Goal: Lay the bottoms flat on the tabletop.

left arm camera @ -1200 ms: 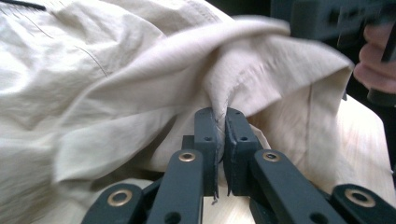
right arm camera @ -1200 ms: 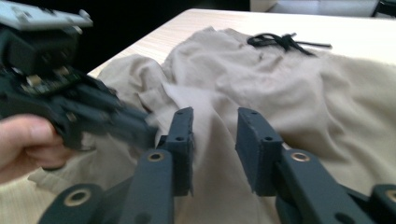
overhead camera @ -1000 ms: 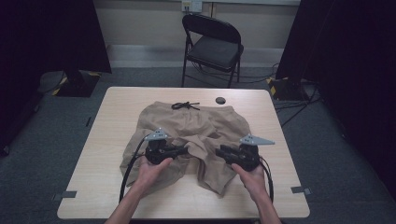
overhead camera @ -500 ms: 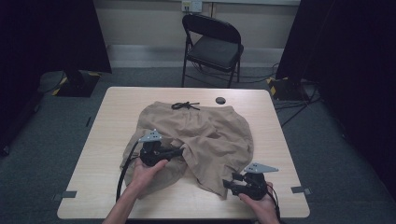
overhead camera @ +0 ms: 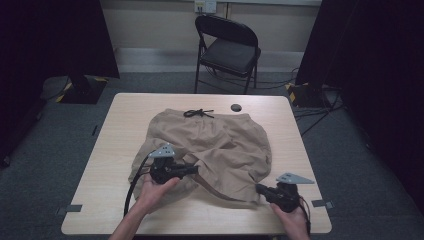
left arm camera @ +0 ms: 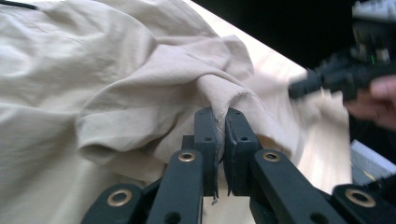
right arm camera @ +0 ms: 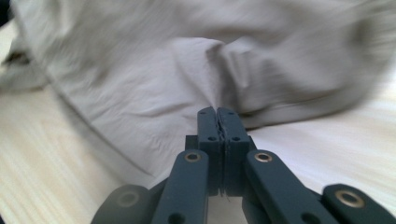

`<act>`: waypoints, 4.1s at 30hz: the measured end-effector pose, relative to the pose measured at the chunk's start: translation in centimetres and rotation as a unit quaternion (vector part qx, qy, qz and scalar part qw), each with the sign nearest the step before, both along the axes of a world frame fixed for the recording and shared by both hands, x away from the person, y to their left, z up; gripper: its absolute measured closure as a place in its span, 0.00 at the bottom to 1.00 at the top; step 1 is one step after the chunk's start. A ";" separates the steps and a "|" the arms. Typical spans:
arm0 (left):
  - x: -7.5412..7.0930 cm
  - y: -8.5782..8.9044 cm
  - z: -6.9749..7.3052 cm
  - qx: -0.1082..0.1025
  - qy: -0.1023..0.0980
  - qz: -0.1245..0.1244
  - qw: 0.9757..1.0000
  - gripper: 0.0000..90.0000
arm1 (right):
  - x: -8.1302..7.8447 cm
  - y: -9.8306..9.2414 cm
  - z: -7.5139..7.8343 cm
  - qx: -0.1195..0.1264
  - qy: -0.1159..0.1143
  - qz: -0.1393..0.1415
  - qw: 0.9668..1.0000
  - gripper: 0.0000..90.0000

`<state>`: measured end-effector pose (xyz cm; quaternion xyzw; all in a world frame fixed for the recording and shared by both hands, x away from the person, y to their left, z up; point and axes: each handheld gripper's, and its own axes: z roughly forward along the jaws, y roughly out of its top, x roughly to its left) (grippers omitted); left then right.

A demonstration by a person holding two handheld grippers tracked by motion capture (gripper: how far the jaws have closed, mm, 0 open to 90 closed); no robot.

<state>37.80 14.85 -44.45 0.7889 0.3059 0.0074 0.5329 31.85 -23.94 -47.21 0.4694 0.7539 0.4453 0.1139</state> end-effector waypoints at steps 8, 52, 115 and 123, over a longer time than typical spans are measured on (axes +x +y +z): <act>-4.7 -2.6 -0.6 0.002 0.003 -0.065 0.998 0.95 | -2.4 -6.1 1.7 0.026 -0.034 -0.071 0.997 0.99; -5.3 -2.1 -1.4 0.000 0.021 -0.071 0.997 0.75 | -0.4 -4.9 -2.0 -0.098 0.003 -0.033 0.995 0.73; -3.5 15.1 -3.6 0.035 0.036 0.132 0.990 0.95 | 0.2 30.1 -2.9 -0.026 0.007 0.321 0.947 0.97; -4.2 16.4 -2.6 0.010 0.027 0.134 0.991 0.96 | -1.0 24.8 -1.1 0.000 0.011 0.316 0.949 0.98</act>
